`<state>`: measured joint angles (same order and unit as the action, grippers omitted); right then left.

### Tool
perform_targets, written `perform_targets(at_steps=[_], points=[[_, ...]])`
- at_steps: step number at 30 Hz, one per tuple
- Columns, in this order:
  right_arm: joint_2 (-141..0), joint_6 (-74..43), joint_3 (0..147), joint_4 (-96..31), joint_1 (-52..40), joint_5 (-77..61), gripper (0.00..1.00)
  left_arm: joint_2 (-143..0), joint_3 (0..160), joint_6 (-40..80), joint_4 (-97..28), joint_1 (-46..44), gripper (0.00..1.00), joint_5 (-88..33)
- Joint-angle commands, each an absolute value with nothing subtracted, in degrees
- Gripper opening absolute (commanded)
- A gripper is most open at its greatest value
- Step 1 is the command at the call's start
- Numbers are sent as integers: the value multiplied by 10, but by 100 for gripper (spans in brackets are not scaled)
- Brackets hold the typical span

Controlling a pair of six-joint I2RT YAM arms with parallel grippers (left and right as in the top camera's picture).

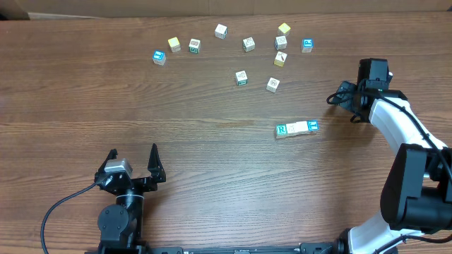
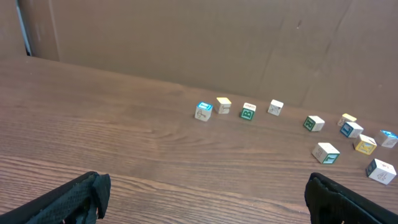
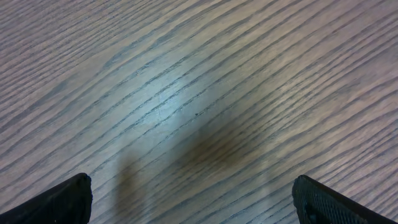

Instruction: Form a horizontal line

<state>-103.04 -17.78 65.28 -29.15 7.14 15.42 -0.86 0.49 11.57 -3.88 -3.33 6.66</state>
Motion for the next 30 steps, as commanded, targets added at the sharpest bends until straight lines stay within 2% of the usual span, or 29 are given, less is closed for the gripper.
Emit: perform_targets(at_steps=[1, 13, 30], points=[[-1030, -177, 660, -288, 72, 157, 100, -2, 3, 103, -39, -30, 100, 61], [-986, -177, 660, -289, 72, 157, 100, -2, 3, 103, -39, -30, 100, 62], [-517, -177, 660, -288, 72, 158, 100, -2, 3, 103, -39, -30, 100, 61]])
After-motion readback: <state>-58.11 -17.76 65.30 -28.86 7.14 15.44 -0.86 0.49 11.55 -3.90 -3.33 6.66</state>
